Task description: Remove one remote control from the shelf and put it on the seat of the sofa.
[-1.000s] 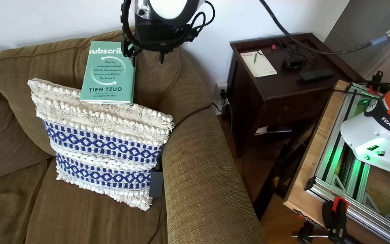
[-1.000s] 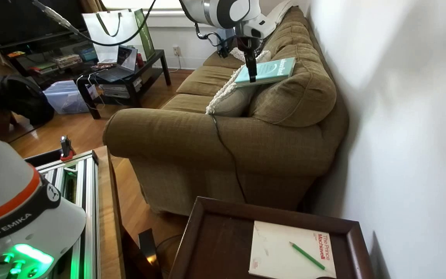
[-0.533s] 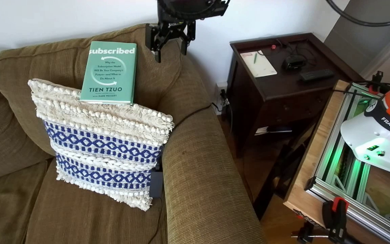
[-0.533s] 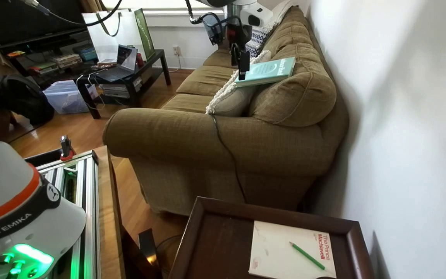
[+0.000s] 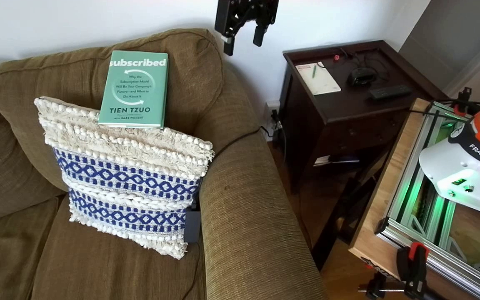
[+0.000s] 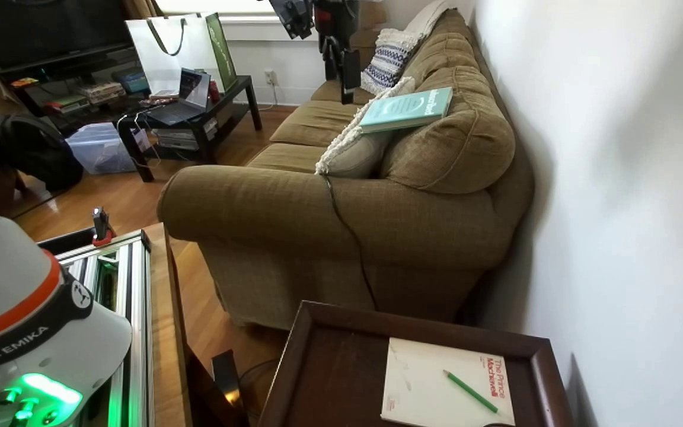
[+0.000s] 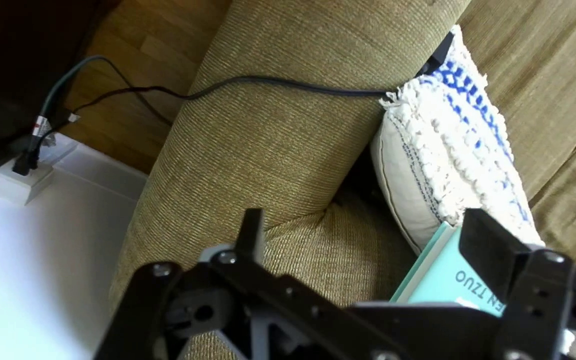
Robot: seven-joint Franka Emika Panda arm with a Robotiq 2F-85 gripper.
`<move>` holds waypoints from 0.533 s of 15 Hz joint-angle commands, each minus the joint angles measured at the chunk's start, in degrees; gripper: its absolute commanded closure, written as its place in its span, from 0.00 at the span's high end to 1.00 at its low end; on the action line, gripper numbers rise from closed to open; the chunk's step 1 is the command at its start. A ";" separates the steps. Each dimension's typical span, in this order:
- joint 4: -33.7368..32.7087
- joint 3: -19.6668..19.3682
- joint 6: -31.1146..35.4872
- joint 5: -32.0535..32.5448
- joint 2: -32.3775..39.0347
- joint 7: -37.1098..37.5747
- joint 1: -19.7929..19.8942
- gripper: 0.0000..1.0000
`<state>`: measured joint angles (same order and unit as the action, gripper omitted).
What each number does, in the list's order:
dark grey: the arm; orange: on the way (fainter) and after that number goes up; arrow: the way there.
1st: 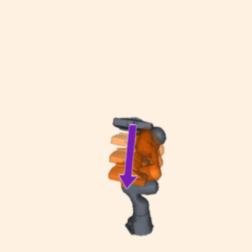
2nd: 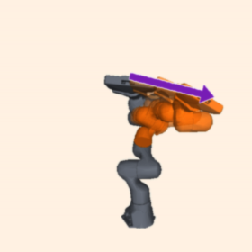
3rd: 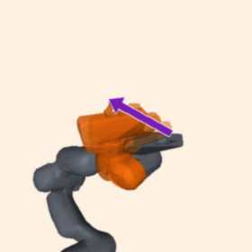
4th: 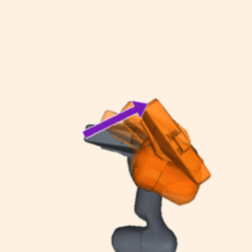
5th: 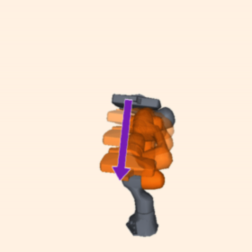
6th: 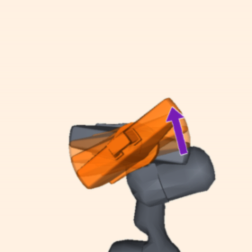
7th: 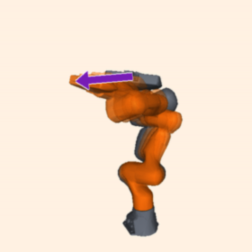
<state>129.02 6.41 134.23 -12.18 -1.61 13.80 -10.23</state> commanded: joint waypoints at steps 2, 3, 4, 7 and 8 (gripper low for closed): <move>9.80 -0.50 -4.04 -3.03 -13.24 -8.46 1.21 1.00; 11.22 -0.97 -4.96 -3.68 -15.39 -10.65 1.11 1.00; 12.45 -1.70 -6.54 -4.39 -17.31 -14.00 0.84 1.00; 10.45 -1.32 -6.91 -3.61 -15.70 -13.84 1.21 1.00; 11.37 -1.66 -7.27 -3.96 -17.01 -15.04 1.16 1.00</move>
<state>140.49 4.54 127.10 -16.10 -18.64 -1.21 -9.33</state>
